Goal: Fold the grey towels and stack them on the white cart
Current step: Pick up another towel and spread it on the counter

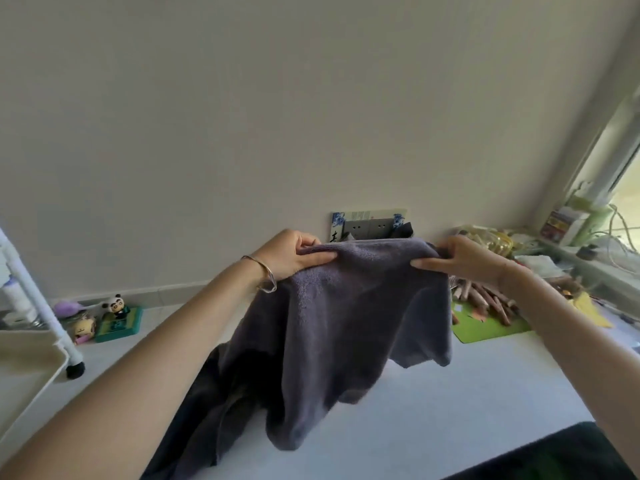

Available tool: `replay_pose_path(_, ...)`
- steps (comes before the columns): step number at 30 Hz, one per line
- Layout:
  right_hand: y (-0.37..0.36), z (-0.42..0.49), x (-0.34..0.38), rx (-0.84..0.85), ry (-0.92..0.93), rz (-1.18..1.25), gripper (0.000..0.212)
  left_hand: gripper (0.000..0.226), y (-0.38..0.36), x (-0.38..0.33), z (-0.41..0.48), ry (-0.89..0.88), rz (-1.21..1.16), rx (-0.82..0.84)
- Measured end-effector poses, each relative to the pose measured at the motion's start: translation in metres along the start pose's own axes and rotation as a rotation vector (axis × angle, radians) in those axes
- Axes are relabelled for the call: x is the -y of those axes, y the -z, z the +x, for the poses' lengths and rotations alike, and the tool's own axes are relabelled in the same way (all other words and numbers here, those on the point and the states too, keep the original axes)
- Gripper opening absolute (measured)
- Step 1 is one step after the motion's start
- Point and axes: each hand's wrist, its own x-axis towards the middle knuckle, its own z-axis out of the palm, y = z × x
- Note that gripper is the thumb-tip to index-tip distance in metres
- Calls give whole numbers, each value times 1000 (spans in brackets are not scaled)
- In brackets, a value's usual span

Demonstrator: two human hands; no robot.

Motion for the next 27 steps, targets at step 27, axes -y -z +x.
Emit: replay_pose_path(27, 89, -29, -172, 372, -304, 117, 31, 51, -175, -4, 117, 105, -75, 437)
